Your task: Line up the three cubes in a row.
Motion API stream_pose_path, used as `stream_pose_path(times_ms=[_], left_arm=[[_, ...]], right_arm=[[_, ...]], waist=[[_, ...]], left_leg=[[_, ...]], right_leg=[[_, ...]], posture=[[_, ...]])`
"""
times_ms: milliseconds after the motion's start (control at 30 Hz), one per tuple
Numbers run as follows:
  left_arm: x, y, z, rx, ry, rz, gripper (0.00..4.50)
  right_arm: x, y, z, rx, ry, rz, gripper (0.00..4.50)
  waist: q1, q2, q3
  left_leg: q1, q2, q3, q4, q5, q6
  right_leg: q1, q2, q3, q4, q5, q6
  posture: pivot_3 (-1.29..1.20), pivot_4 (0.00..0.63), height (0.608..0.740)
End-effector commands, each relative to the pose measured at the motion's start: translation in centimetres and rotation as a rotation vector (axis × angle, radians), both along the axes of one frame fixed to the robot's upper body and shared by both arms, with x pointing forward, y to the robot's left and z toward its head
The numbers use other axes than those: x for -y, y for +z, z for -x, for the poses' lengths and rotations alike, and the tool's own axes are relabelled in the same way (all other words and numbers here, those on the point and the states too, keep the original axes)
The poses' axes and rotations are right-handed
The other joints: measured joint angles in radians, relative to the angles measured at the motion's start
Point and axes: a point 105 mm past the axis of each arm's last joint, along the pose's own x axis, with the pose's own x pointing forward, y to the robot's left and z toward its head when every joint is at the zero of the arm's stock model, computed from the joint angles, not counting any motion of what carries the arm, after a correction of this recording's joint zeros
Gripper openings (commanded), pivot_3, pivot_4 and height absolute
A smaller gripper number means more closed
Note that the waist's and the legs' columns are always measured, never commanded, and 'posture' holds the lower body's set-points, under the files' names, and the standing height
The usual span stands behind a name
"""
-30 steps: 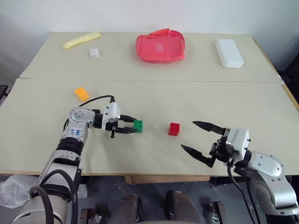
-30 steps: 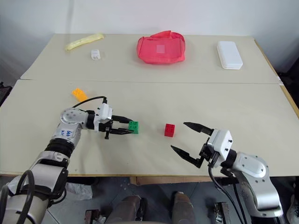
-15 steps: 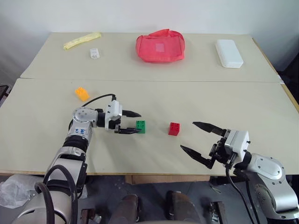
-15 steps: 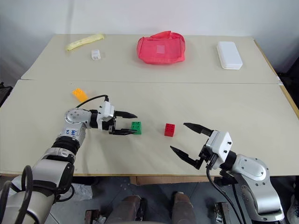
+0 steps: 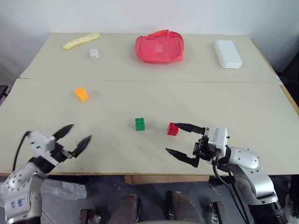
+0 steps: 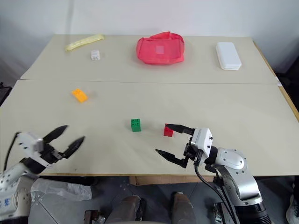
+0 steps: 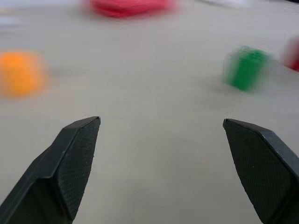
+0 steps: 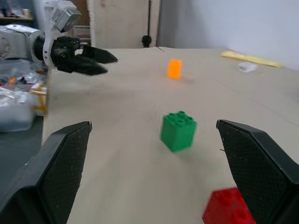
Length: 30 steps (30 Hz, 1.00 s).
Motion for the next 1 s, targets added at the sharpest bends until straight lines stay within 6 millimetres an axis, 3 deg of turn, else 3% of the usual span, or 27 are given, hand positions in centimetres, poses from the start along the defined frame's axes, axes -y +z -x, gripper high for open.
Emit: stream_pose_path(times_ms=[33, 167, 367, 500, 700, 867, 1000], left_arm=[[-4.4, 0.4, 3.1, 0.07, 0.347, 0.09, 4.48], [-5.8, -1.0, 5.6, 0.049, 0.496, 0.132, 4.48], [-5.2, -2.0, 5.8, 0.018, 0.489, 0.136, 4.48], [-3.7, 0.2, 0.4, 0.06, 0.405, 0.103, 4.48], [-2.3, 2.7, -6.4, 0.011, 0.491, 0.15, 4.48], [-0.6, 3.1, -11.1, -0.058, 0.618, 0.186, 4.48], [1.6, 3.8, -13.7, -0.056, 0.638, 0.212, 4.48]], right_arm=[[-0.6, 0.9, 0.1, 0.049, 0.033, -0.036, 4.5], [-1.2, 1.2, 0.2, 0.071, 0.073, -0.041, 4.5], [-1.2, 1.5, -0.5, 0.111, 0.056, -0.041, 4.5], [-1.0, 1.4, -1.1, 0.124, 0.024, -0.038, 4.5], [-1.1, 0.8, -0.8, 0.1, 0.027, -0.029, 4.5], [-1.4, 0.4, -0.6, 0.091, 0.042, -0.018, 4.5], [-1.6, 0.4, -0.5, 0.081, 0.051, -0.019, 4.5]], waist=[[0.0, -0.001, -0.001], [0.002, -0.002, -0.001], [0.001, -0.003, -0.002], [0.009, -0.003, -0.002], [-0.003, -0.004, -0.003], [-0.001, -0.004, -0.003], [0.001, -0.005, -0.003]], left_leg=[[0.0, 0.0, 0.0, 0.0, 0.0, 0.0], [-0.001, 0.0, 0.0, 0.0, 0.0, -0.001], [0.0, 0.0, 0.0, 0.0, 0.0, -0.001], [-0.001, 0.0, -0.002, 0.0, 0.0, -0.002], [-0.001, -0.003, -0.003, 0.0, 0.001, -0.002], [-0.001, -0.003, 0.0, 0.0, 0.001, -0.002], [-0.001, -0.003, 0.0, 0.0, 0.001, -0.002]], right_leg=[[0.0, 0.0, 0.0, 0.0, 0.0, 0.0], [-0.001, 0.001, -0.001, -0.001, 0.0, 0.0], [0.0, 0.0, -0.001, -0.001, 0.0, 0.0], [0.0, 0.0, -0.002, 0.0, 0.0, -0.001], [-0.002, 0.001, -0.002, 0.008, 0.0, -0.001], [-0.004, 0.005, -0.004, 0.009, 0.0, -0.001], [-0.004, 0.005, -0.005, 0.009, 0.0, -0.001]], posture=[[0.0, 0.15, 0.74], [0.0, 0.15, 0.74], [0.0, 0.15, 0.74], [0.0, 0.15, 0.74], [0.0, 0.15, 0.74], [0.0, 0.15, 0.74], [0.0, 0.15, 0.74]])
